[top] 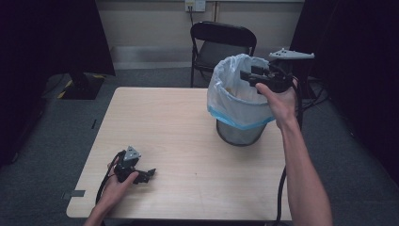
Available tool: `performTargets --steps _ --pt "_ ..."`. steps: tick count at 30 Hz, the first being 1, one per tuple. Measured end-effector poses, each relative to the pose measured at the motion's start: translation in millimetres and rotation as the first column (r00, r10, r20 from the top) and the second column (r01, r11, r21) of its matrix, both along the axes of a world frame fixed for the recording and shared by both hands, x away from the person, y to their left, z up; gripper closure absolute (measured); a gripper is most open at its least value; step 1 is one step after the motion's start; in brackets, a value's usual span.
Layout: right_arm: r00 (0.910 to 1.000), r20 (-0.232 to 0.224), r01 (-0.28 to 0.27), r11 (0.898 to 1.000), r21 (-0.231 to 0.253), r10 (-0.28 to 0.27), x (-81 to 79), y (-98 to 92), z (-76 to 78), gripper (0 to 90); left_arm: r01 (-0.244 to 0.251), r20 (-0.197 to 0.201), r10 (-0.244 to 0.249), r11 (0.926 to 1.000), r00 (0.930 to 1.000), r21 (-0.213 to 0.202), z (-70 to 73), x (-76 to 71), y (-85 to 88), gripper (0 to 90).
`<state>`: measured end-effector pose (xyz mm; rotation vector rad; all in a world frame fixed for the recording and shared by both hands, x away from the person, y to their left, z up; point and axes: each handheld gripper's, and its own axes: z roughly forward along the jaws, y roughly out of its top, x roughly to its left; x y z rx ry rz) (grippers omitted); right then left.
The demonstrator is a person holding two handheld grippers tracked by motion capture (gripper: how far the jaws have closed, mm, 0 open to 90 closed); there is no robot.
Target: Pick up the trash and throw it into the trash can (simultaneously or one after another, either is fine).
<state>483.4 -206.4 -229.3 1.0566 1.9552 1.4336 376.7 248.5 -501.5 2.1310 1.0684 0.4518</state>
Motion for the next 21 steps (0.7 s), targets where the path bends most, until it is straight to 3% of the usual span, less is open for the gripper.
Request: performTargets --steps 6,14,21 --pt "0.9998 -0.003 -0.019 1.0 0.015 0.019 -2.7 1.8 0.4 35.5 0.0 0.0 0.0 1.0 1.0 0.0 0.0 0.0 0.0 3.6" --pt "0.9982 -0.004 -0.06 0.998 0.022 0.06 -8.3 6.2 -4.8 36.3 0.0 0.0 0.0 1.0 1.0 0.0 0.0 0.0 0.0 3.6" --pt "0.9948 0.01 -0.102 0.995 0.016 0.102 -20.7 13.8 -11.8 48.5 0.002 0.0 -0.002 1.0 1.0 0.004 0.1 0.1 0.2 3.6"
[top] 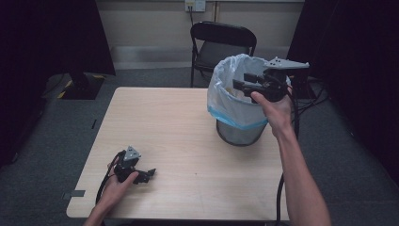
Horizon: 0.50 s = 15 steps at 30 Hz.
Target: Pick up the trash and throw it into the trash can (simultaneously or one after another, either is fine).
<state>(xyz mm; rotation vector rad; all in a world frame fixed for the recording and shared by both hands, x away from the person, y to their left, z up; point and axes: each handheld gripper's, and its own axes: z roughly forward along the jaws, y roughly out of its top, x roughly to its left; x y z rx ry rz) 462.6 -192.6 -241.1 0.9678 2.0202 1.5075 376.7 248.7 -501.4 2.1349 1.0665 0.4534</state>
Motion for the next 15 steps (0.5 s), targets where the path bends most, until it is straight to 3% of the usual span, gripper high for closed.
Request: performTargets --steps 5,15 --pt "0.9994 0.008 -0.035 0.999 0.017 0.035 -9.5 7.4 -4.5 47.3 -0.001 0.0 0.001 1.0 1.0 -0.003 -0.1 -0.1 -0.2 3.6" --pt "0.9968 0.026 -0.075 0.997 -0.003 0.075 -27.7 28.2 -13.0 39.4 0.0 0.0 0.0 1.0 1.0 -0.001 0.0 0.0 0.0 3.6"
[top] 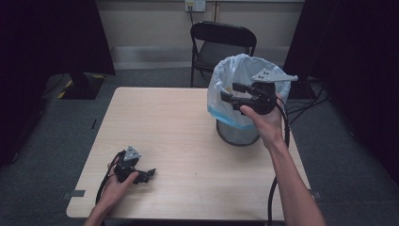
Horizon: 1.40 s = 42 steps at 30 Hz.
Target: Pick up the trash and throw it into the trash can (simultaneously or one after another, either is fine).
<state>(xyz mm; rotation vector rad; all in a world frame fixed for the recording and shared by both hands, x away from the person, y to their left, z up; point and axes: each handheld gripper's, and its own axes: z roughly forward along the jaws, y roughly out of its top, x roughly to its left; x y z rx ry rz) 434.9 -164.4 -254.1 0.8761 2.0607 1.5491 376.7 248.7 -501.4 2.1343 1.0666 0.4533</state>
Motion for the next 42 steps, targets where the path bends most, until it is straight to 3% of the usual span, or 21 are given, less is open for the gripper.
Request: performTargets --steps 9,18,30,38,42 --pt "0.9994 -0.004 -0.033 0.999 -0.008 0.033 -10.3 10.1 -12.0 35.2 0.0 0.0 0.0 1.0 1.0 0.001 0.0 0.0 0.0 3.6" --pt "0.9974 0.001 -0.072 0.997 -0.014 0.072 -23.1 16.7 -23.5 39.6 0.0 0.0 0.0 1.0 1.0 0.0 0.0 0.0 0.0 3.6" --pt "0.9947 -0.06 -0.085 0.996 -0.023 0.083 -32.4 19.3 -59.2 31.4 0.0 0.0 0.0 1.0 1.0 0.0 0.0 0.0 0.0 3.6" --pt "0.991 -0.106 -0.088 0.995 -0.054 0.081 -37.7 22.7 -83.6 27.8 0.0 0.0 0.0 1.0 1.0 0.0 0.0 0.0 0.0 3.6" --pt "0.9873 -0.135 -0.094 0.994 -0.062 0.084 -38.2 22.2 -102.2 26.2 0.0 0.0 0.0 1.0 1.0 0.001 0.0 0.0 0.0 3.6"
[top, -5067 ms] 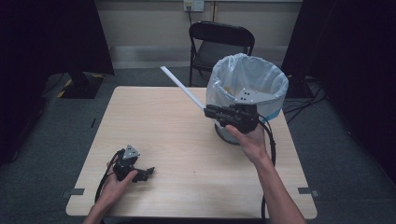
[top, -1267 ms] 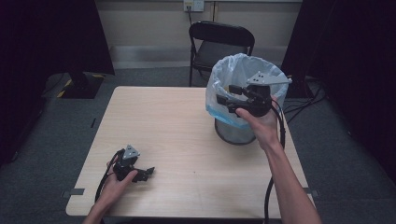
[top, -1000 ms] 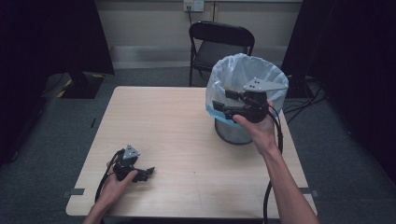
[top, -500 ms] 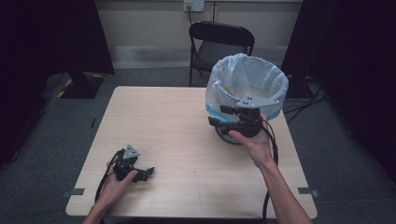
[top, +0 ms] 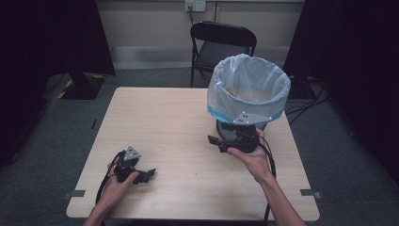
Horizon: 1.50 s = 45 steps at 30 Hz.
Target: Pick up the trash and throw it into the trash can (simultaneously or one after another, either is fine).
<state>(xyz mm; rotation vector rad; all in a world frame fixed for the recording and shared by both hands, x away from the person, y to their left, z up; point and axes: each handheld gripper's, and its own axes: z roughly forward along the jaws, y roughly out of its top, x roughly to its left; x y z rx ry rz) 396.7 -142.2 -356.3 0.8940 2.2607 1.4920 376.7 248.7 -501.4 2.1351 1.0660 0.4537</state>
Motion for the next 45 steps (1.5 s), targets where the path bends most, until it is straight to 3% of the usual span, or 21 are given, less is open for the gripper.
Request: performTargets --steps 10,12,24,37,40,45 --pt "0.9985 -0.055 -0.003 1.0 -0.029 0.001 -3.4 0.6 -32.0 22.6 0.0 0.0 0.0 1.0 1.0 0.0 0.0 0.0 0.0 3.6" --pt "0.9977 -0.065 0.011 0.998 -0.067 -0.015 -4.4 0.9 -41.4 20.9 0.0 0.0 0.0 1.0 1.0 0.0 0.0 0.0 0.0 3.6" --pt "0.9892 -0.129 0.053 0.991 -0.126 -0.069 -4.6 -2.7 -81.8 17.8 -0.001 0.0 0.001 1.0 1.0 -0.002 -0.1 -0.1 -0.1 3.6" --pt "0.9766 -0.183 0.077 0.977 -0.198 -0.114 -4.3 -0.8 -114.5 17.6 -0.001 0.0 0.001 1.0 1.0 -0.001 0.0 -0.1 -0.1 3.6" --pt "0.9746 -0.175 0.094 0.966 -0.243 -0.139 -3.8 0.3 -118.2 18.4 -0.001 0.0 0.001 1.0 1.0 -0.001 -0.1 -0.1 -0.1 3.6" --pt "0.9712 -0.183 0.101 0.959 -0.265 -0.153 -4.1 1.9 -126.0 18.6 -0.001 0.0 0.001 1.0 1.0 -0.001 0.0 -0.1 -0.1 3.6"
